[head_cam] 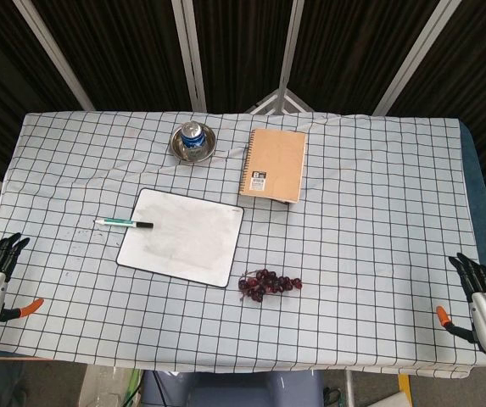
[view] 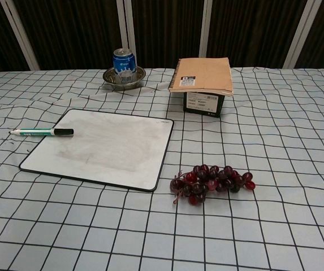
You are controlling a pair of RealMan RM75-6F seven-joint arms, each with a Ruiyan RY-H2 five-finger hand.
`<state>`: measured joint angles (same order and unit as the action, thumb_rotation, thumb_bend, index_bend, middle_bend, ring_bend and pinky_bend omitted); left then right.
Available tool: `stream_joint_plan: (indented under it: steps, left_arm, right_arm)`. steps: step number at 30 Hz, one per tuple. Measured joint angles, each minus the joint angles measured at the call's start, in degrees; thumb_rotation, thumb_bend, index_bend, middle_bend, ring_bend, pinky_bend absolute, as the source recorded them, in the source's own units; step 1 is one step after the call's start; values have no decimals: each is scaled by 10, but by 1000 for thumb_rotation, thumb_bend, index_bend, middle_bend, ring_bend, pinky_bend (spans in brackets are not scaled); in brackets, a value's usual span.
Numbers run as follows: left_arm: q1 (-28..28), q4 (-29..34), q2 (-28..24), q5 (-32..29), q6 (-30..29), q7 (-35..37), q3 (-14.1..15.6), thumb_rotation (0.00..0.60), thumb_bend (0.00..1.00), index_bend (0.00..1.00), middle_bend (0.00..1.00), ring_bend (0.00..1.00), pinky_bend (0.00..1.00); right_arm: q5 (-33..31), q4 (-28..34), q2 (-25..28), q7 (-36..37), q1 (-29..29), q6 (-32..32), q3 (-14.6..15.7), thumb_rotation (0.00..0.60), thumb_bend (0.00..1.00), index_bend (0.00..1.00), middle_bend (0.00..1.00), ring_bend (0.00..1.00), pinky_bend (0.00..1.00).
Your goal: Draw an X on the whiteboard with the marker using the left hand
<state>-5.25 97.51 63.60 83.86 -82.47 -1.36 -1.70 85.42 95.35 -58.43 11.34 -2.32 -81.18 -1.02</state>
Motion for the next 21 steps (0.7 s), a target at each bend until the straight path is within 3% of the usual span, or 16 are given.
stream_joint_plan:
  steps: [21]
  left_arm:
    - [-2,1,1,-10,8,-3,-1,600,54,0,0,0,0]
  right_arm:
    - [-3,-5,-7,0,4,-15,-7,600,352,0,0,0,0]
